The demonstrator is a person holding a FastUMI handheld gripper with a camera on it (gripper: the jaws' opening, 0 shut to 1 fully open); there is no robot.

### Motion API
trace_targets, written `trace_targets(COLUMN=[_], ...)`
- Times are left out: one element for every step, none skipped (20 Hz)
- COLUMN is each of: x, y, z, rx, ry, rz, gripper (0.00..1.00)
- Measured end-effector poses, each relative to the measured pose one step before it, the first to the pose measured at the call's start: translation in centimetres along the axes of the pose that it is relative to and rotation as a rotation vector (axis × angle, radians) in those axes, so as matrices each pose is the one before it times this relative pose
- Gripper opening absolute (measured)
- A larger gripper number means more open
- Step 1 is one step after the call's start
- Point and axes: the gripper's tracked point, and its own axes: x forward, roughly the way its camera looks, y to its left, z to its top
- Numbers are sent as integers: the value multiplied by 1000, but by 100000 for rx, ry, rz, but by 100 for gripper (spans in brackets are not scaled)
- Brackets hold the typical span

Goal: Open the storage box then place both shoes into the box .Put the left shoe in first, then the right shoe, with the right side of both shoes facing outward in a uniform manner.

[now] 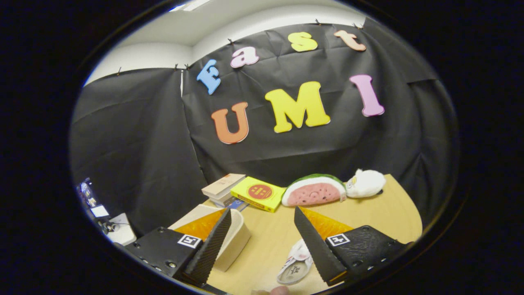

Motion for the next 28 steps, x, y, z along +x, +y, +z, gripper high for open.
trace_targets(x=[561,416,574,674,817,956,1023,899,1107,1110,899,821,790,908,746,638,542,416,393,447,556,529,355,296,-117,-46,-184,-429], y=[712,569,493,540,456,560,446,288,184,6,-23,245,277,154,33,-76,-109,-263,-28,172,234,138,64,59,272,173,190,335], z=[-1092,-1010,-912,-1000,-830,-1012,-962,-982,-1138,-1109,-931,-923,-662,-620,-548,-369,-415,-208,-267,-186,-235,-193,-88,-121,-101,16,59,218], rx=[2844,2808,2608,2112,1898,2133,2222,2150,1594,969,1755,2660,3442,4124,4560,4428,4297,3451,3907,5066,4495,4519,4170,2815,2131,991,348,272], ry=[2934,3041,2236,2002,1950,2011,2115,2192,2969,2672,3113,2412,2263,2209,2241,1873,1817,1179,1300,1641,1992,2718,1759,1664,736,790,322,-68], rz=[2624,2045,1273,980,611,1056,801,623,523,279,632,1257,1544,1398,1367,355,636,407,1334,2187,2206,1508,1540,621,917,-18,236,923], gripper=[95,95,95,95,95,95,95,95,95,95,95,95,95,95,95,95,95,95,95,95,95,95,95,95,95,94,93,86])
